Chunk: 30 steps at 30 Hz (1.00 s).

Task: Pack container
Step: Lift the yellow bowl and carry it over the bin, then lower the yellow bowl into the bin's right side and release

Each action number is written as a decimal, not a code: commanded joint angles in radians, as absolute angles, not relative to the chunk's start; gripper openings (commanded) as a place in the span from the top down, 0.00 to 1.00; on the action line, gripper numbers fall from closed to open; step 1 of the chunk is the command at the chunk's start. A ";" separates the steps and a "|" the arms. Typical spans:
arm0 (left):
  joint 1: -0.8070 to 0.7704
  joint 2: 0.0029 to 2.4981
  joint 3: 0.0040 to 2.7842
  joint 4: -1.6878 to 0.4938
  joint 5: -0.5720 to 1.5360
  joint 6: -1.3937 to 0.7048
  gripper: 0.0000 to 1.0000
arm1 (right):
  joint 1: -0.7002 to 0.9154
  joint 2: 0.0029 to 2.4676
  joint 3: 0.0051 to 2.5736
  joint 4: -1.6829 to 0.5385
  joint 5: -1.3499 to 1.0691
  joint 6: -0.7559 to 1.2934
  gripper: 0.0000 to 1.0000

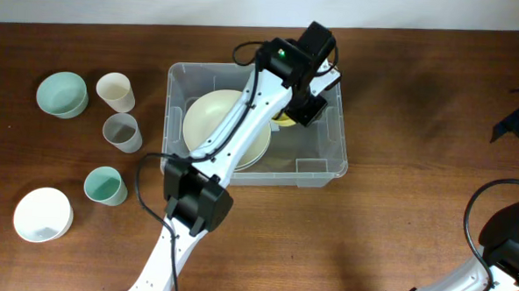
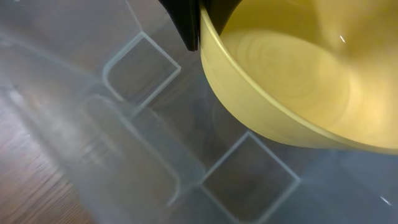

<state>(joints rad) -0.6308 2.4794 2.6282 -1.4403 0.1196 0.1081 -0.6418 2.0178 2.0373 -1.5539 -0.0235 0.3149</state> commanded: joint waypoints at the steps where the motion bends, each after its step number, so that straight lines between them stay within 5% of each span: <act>1: -0.625 2.496 2.634 -1.451 0.125 0.102 0.99 | -0.642 1.994 2.035 -1.552 -0.015 0.322 0.01; 30: -0.695 2.521 2.570 -1.380 -0.001 0.045 0.99 | -0.642 1.994 2.035 -1.552 -0.015 0.323 0.01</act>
